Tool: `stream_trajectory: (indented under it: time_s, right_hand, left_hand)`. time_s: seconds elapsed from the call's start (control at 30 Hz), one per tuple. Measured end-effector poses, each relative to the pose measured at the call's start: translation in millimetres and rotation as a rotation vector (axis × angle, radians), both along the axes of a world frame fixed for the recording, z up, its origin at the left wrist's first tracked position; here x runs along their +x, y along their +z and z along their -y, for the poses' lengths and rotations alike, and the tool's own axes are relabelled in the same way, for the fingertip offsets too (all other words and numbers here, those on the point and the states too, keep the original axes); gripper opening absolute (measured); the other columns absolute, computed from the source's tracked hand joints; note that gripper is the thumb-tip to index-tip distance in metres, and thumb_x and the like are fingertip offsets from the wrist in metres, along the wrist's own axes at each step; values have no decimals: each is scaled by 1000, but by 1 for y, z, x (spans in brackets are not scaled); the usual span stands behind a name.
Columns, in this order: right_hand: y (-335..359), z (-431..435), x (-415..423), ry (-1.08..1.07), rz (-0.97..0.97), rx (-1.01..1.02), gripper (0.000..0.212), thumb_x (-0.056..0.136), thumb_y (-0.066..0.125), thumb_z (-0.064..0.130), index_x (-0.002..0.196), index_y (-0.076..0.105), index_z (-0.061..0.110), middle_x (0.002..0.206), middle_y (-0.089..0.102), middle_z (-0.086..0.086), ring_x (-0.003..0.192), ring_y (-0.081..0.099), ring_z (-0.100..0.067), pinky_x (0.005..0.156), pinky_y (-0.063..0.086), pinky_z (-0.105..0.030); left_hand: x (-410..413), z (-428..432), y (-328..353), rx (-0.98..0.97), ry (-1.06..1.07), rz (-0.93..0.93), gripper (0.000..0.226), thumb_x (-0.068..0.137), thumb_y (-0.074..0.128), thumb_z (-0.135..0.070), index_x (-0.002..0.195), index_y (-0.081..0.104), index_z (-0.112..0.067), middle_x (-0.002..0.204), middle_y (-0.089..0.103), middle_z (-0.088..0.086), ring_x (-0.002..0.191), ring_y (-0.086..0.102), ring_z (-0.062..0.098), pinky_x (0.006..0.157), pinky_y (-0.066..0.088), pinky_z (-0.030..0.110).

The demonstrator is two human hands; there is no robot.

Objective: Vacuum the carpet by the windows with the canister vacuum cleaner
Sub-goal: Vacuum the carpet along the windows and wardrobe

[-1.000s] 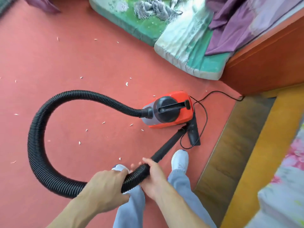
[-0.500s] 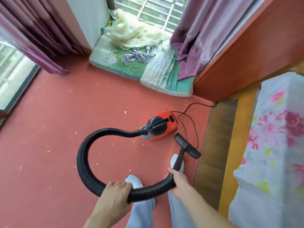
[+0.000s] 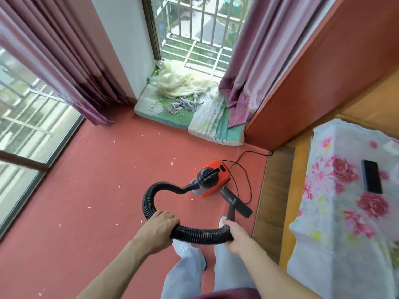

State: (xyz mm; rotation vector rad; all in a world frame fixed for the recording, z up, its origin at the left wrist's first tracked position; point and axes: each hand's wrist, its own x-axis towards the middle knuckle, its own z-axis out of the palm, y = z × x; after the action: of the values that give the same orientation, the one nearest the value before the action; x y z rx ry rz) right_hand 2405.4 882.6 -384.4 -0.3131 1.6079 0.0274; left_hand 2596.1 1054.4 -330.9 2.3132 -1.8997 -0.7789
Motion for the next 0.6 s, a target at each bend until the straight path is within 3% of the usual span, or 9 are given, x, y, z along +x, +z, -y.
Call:
stream_trajectory:
  time_s: [0.07, 0.17, 0.27, 0.43, 0.53, 0.6]
  right_hand:
    - [8, -6, -3, 10, 2, 2, 35, 86, 68, 6, 118, 55, 2, 85, 57, -15, 65, 58, -27, 48, 51, -30]
    - [15, -13, -12, 20, 9, 10, 39, 86, 68, 5, 121, 52, -3, 88, 58, -17, 69, 60, -30, 46, 51, -30]
    - [20, -12, -19, -12, 41, 39, 35, 88, 66, 4, 119, 51, -3, 87, 58, -18, 71, 60, -32, 50, 51, -34]
    - [36, -4, -35, -75, 68, 91, 16, 90, 63, 5, 98, 50, 1, 81, 55, -16, 70, 57, -29, 48, 55, -32]
    - [42, -1, -48, -128, 102, 95, 18, 89, 64, 5, 97, 49, 0, 86, 55, -17, 75, 57, -30, 83, 55, -40]
    - [44, 1, -52, -160, 93, 84, 22, 89, 65, 5, 104, 50, -1, 87, 55, -17, 75, 57, -30, 95, 49, -41]
  left_hand:
    - [1, -1, 10, 18, 10, -12, 15, 55, 56, -17, 67, 54, -25, 64, 55, -11, 61, 59, 15, 62, 48, 26]
    - [-3, 0, 27, 110, 24, -57, 17, 65, 53, -13, 81, 61, -17, 81, 63, -2, 81, 61, 23, 79, 44, 30]
    - [-11, 3, 46, 180, 3, -32, 22, 75, 52, -9, 94, 61, -13, 98, 63, 3, 97, 56, 23, 92, 40, 28]
    - [-28, 17, 69, 238, 6, -35, 21, 75, 53, -13, 95, 60, -15, 99, 64, 0, 98, 56, 20, 92, 40, 28]
    - [-34, 31, 77, 242, 1, -48, 18, 74, 55, -13, 91, 60, -15, 97, 64, 1, 96, 57, 21, 87, 40, 28]
    - [-38, 37, 83, 248, -15, -62, 17, 74, 56, -14, 91, 60, -14, 96, 64, 2, 95, 58, 22, 86, 42, 30]
